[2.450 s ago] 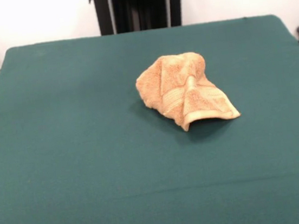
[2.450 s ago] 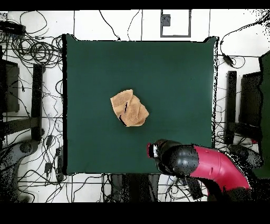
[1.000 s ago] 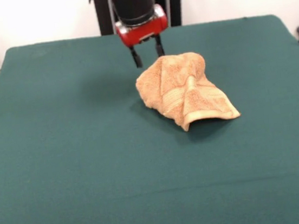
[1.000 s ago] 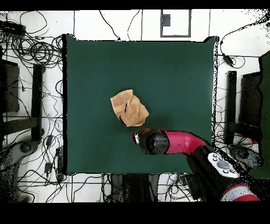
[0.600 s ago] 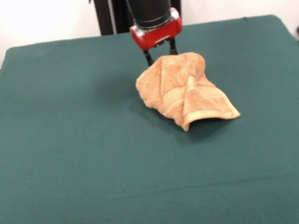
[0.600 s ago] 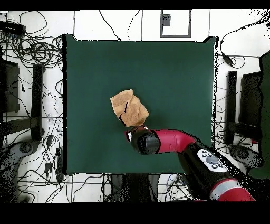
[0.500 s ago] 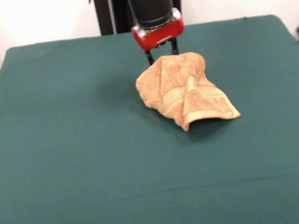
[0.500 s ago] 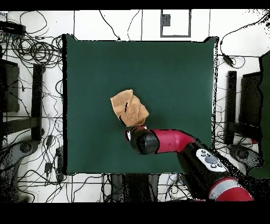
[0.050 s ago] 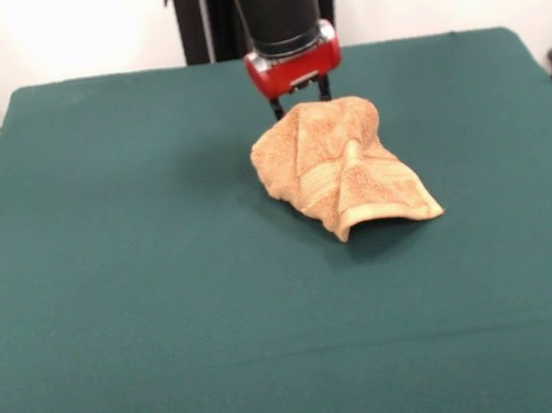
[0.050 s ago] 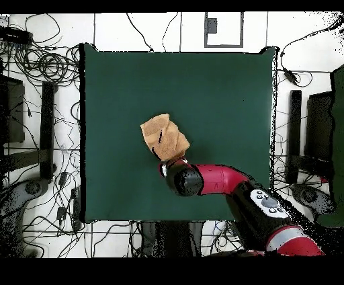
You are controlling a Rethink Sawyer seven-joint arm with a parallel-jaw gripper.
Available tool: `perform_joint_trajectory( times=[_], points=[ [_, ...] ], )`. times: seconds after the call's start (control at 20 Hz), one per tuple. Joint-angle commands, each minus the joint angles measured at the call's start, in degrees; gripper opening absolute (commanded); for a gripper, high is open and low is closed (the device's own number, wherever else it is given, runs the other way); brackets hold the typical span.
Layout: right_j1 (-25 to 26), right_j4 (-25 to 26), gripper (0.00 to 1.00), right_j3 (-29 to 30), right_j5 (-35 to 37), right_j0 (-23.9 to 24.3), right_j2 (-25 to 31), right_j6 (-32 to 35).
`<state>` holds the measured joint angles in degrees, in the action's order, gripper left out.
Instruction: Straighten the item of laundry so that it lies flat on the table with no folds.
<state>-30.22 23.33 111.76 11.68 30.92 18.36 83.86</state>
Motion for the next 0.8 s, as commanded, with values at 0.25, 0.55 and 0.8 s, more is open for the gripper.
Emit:
perform_joint_trajectory(
  times=[0.25,0.55,0.8],
  points=[
    [-1.33,-4.14,1.00,2.02,-22.21,-4.45,-0.12,17.62],
    [-2.52,-4.74,1.00,1.77,-24.80,-4.18,0.35,15.78],
    [-3.16,-6.04,1.00,3.81,-29.02,-4.26,-0.69,16.74]
  ],
)
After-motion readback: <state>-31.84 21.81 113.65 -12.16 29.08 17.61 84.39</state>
